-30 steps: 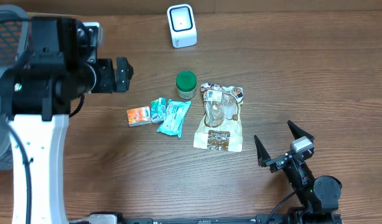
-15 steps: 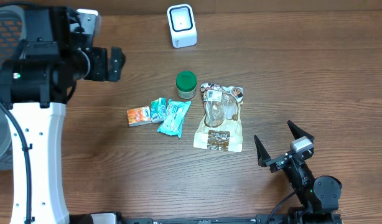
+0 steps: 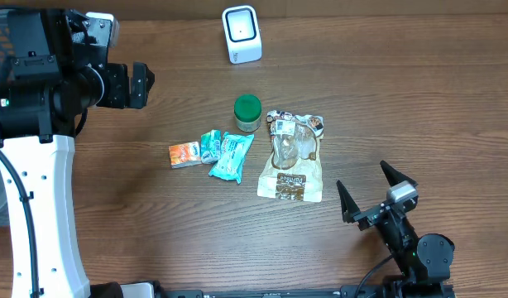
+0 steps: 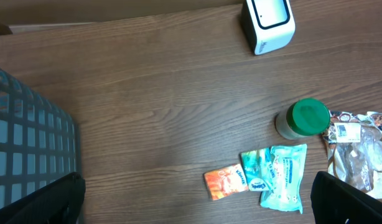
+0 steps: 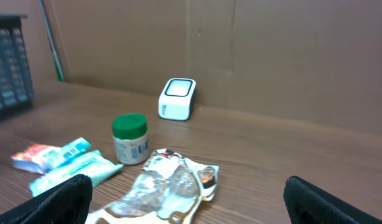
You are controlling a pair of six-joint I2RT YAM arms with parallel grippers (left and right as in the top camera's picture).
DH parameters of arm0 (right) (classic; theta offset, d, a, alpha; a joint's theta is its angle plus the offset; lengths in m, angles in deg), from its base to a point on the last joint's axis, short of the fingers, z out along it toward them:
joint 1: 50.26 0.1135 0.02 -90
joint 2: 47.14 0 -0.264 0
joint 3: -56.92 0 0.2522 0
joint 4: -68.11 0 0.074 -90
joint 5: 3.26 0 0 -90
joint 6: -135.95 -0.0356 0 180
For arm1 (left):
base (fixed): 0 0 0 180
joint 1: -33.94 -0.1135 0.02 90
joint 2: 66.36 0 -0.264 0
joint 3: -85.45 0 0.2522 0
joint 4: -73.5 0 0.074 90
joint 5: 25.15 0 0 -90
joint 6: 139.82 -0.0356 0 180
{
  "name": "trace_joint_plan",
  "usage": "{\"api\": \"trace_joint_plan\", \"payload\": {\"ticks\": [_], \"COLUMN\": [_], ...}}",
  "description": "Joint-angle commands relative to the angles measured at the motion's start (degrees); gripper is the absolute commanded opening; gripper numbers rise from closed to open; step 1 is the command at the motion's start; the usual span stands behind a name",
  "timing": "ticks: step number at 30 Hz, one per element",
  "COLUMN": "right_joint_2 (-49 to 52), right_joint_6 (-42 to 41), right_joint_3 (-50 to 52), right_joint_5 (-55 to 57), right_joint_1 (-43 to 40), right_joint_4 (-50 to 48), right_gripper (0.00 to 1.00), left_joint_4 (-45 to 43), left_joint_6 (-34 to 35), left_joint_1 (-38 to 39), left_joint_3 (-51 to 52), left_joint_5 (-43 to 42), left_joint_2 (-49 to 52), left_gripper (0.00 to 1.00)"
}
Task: Scan the item barcode
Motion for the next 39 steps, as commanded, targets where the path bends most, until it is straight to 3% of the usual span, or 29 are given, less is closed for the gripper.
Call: {"api": "trace_joint_plan", "payload": {"ticks": [1, 14, 27, 33, 39], "right_joint_2": [-0.68, 5.03, 36.35, 50.77, 59.21], "right_joint_6": [-5.9, -5.86, -5.22, -5.22, -5.27], "right_joint_3": [0.63, -11.37, -40.28, -52.3, -54.36], "right_joint_5": [-2.89, -8.85, -8.81, -8.5, -8.22], "right_joint_1": [-0.07, -0.11, -0.11, -0.11, -0.11], "right_joint_4": [-0.85, 8.04, 31.23, 40.81, 38.75], "right_gripper": [1.0, 1.0, 1.0, 1.0, 1.0], "left_joint_4": [-0.02, -0.02, 0.09, 2.99, 5.44], "left_joint_6": [-0.85, -0.85, -0.83, -10.86, -15.23], "left_joint_1": [0.0, 0.04, 0.07, -0.76, -4.44], "left_joint_3": [-1.36, -1.36, -1.36, -1.36, -1.36], "left_joint_5": [-1.09, -1.09, -1.31, -1.75, -6.1], "left_joint_2": [-0.28, -0.28, -0.28, -0.28, -0.28], "left_gripper": [1.0, 1.0, 1.0, 1.0, 1.0]}}
